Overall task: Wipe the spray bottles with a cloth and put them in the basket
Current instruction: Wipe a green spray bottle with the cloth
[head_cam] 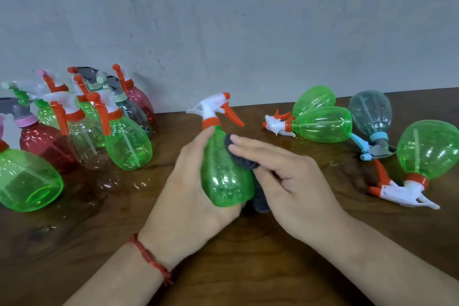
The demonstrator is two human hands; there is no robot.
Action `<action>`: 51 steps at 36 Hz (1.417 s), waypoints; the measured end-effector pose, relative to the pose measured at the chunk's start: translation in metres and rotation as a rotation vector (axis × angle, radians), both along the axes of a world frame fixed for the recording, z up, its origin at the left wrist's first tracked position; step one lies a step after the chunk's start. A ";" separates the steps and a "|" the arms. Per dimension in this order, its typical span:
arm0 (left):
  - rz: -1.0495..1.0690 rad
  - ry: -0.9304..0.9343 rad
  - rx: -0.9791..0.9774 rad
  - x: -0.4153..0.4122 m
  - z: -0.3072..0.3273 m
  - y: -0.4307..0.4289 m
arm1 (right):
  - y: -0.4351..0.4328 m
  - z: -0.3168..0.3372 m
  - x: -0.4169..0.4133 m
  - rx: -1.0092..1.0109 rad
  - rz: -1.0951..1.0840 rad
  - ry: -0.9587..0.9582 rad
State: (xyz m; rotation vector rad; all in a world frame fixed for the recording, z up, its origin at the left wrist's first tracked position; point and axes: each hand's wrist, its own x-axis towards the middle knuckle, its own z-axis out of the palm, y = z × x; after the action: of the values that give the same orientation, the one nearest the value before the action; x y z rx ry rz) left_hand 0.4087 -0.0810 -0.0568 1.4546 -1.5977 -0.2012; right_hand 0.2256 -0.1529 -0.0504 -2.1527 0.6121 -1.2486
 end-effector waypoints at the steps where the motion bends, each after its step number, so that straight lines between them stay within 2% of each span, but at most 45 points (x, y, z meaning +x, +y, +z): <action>1: -0.026 -0.059 -0.012 -0.003 0.000 0.000 | -0.002 0.001 0.000 0.064 -0.008 -0.036; 4: -0.109 -0.162 -0.051 -0.007 0.001 0.002 | -0.007 0.006 0.001 0.307 0.014 -0.151; 6: -0.123 -0.146 -0.065 -0.007 0.002 0.003 | -0.009 0.009 0.001 0.425 0.047 -0.213; 10: -0.139 -0.142 -0.081 -0.005 0.003 0.003 | -0.011 0.011 -0.001 0.506 0.076 -0.262; 13: -0.148 -0.157 -0.082 -0.004 0.000 0.000 | -0.010 0.009 -0.001 0.441 0.041 -0.240; 21: -0.161 -0.200 -0.048 0.001 -0.007 -0.005 | -0.006 0.000 -0.002 0.093 -0.040 -0.021; 25: -0.117 -0.199 -0.071 0.003 -0.006 -0.005 | -0.005 -0.001 -0.002 0.015 -0.037 0.025; 33: 0.122 0.235 0.006 0.014 0.000 -0.004 | 0.006 0.000 0.001 -0.108 0.065 0.123; 38: 0.168 0.356 0.031 0.023 0.001 -0.008 | 0.009 0.000 0.002 -0.147 0.084 0.144; 46: 0.028 0.018 -0.016 0.009 0.000 0.000 | 0.001 -0.001 0.002 -0.060 0.007 0.053; 51: -0.102 -0.169 -0.069 -0.005 0.003 0.002 | -0.007 0.004 -0.001 0.128 -0.022 -0.048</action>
State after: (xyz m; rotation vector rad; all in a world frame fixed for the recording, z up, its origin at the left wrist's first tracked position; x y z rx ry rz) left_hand 0.4040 -0.0794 -0.0536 1.3678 -1.8000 -0.0816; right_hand 0.2242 -0.1595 -0.0465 -2.0103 0.6788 -1.2346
